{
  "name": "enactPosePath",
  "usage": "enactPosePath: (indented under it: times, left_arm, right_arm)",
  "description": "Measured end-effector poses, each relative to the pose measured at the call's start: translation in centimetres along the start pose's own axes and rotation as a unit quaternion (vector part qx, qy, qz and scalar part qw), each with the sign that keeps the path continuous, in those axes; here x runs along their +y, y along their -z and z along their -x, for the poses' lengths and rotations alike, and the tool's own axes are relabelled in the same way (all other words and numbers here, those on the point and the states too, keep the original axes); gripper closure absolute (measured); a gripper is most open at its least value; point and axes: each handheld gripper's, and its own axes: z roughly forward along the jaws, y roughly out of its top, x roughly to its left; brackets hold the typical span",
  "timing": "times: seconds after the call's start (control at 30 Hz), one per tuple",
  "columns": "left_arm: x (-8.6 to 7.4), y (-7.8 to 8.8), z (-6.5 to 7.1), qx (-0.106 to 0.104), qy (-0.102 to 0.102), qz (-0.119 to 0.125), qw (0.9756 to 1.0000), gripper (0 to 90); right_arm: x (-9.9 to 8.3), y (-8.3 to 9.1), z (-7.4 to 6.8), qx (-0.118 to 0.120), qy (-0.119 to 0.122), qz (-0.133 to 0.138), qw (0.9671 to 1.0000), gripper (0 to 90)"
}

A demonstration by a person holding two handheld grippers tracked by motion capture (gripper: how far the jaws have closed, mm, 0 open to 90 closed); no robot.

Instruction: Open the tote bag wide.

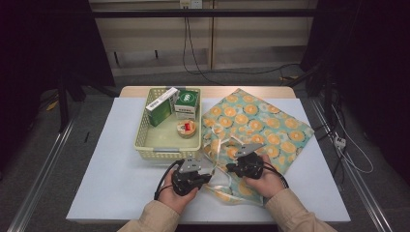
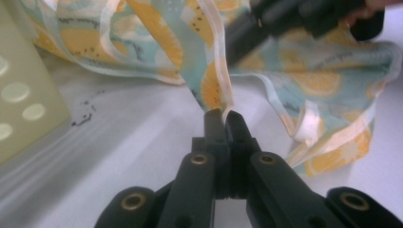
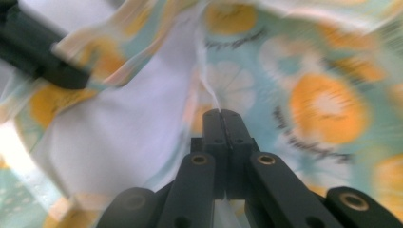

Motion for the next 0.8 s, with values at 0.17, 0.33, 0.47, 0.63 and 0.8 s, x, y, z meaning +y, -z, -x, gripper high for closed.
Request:
enactPosePath:
  times: [0.17, 0.33, 0.47, 0.63, 0.8]
  left_arm:
    - [-0.4, 0.9, -0.2, 0.005, 0.004, 0.003, 1.0, 90.0]
    - [-0.9, 1.6, -0.2, 0.006, 0.011, 0.003, 0.9999, 90.0]
    - [-1.4, 2.2, -0.4, 0.011, 0.014, -0.002, 0.9998, 90.0]
    - [-2.1, 2.7, -0.9, 0.011, 0.028, 0.001, 0.9996, 90.0]
    - [-2.3, 2.7, -1.0, 0.004, 0.03, -0.002, 0.9995, 90.0]
  right_arm:
    - [1.4, 3.1, 2.6, -0.043, -0.027, 0.044, 0.9977, 90.0]
    - [2.0, 6.2, 5.8, -0.108, -0.053, 0.079, 0.9896, 90.0]
    - [1.6, 7.5, 7.8, -0.15, -0.075, 0.09, 0.9818, 90.0]
    - [0.6, 7.4, 9.7, -0.184, -0.095, 0.076, 0.9753, 90.0]
    - [-0.7, 5.8, 10.2, -0.167, -0.102, 0.05, 0.9795, 89.9]
